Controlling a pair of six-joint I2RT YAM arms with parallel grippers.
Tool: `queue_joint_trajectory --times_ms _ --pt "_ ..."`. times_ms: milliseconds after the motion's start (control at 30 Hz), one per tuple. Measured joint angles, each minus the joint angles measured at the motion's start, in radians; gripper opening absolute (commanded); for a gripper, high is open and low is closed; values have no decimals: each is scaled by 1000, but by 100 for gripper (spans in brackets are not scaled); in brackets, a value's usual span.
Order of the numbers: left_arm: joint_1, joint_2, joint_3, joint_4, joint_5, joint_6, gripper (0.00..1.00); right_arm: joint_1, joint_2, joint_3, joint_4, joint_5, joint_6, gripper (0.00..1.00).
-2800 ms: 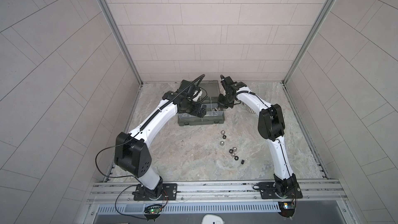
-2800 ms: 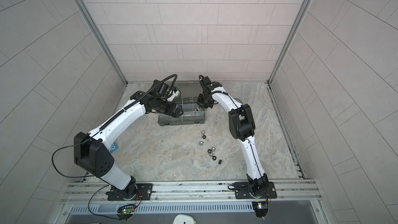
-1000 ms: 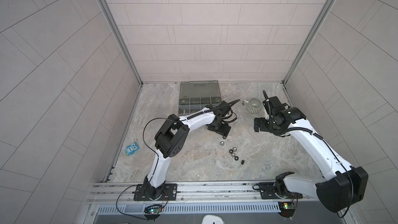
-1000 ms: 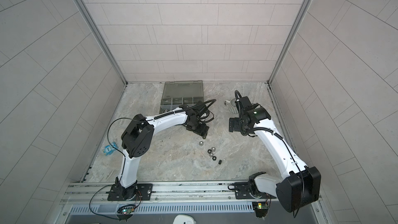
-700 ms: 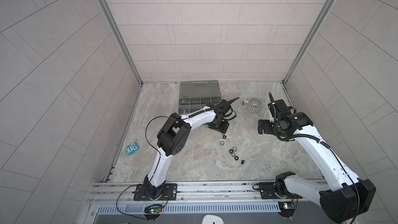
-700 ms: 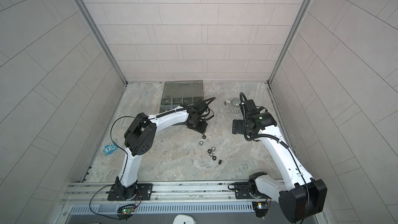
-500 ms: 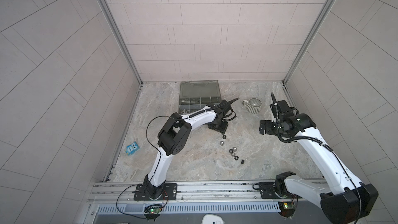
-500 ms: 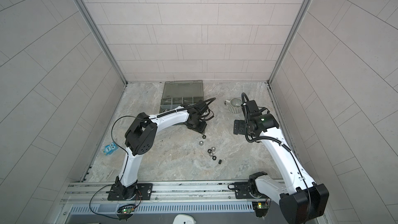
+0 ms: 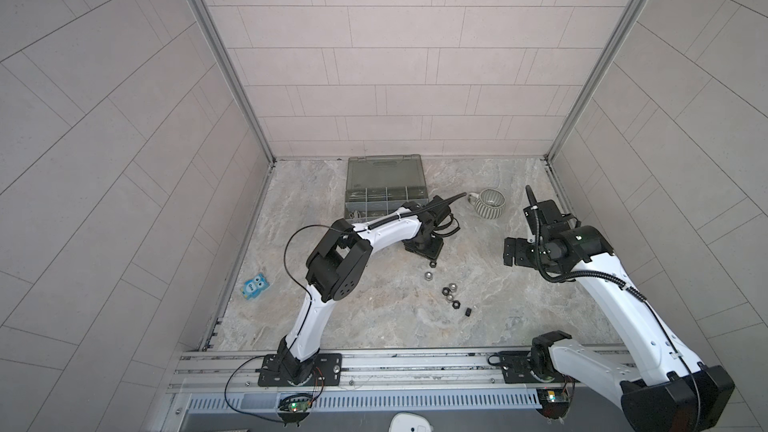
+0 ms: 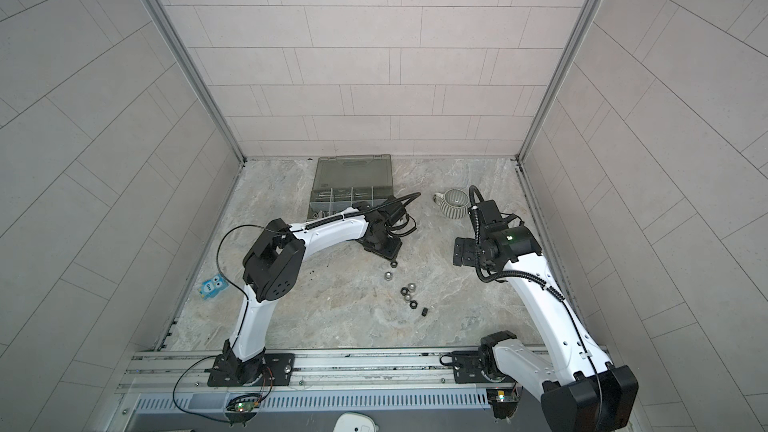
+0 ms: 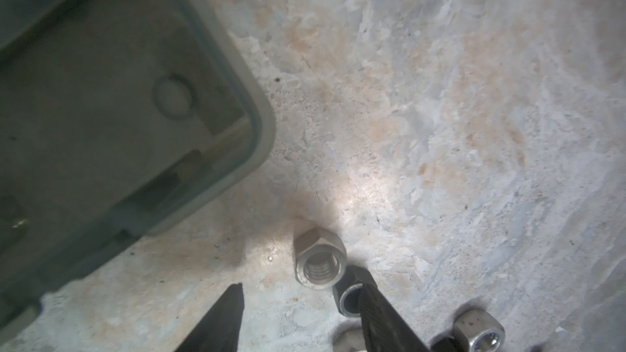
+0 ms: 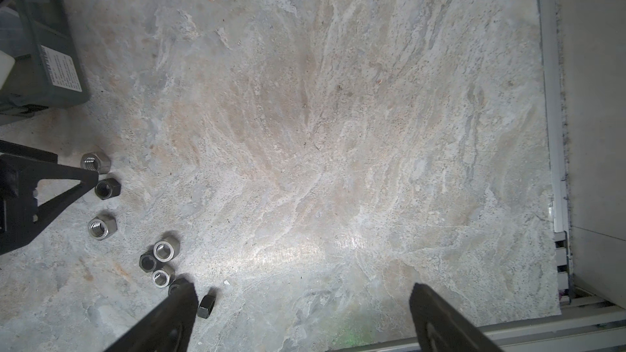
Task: Sort the screws and nuts into containers
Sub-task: 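Lower the left gripper onto a silver hex nut while the right arm withdraws, then close the left gripper on the silver hex nut and lift it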
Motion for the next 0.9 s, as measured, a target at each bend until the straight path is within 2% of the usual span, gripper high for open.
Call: queue_joint_trajectory --times_ms 433,567,700,900 --pt "-10 41 23 1 5 -2 59 -19 -11 -11 -16 12 3 99" --pt "-11 56 43 -3 5 1 48 -27 -11 -12 -16 12 2 99" --pt "-13 65 53 -10 3 1 44 -35 -11 -13 -16 14 1 99" --pt "-13 66 54 -27 -2 7 33 -48 -2 -13 -15 13 -3 99"
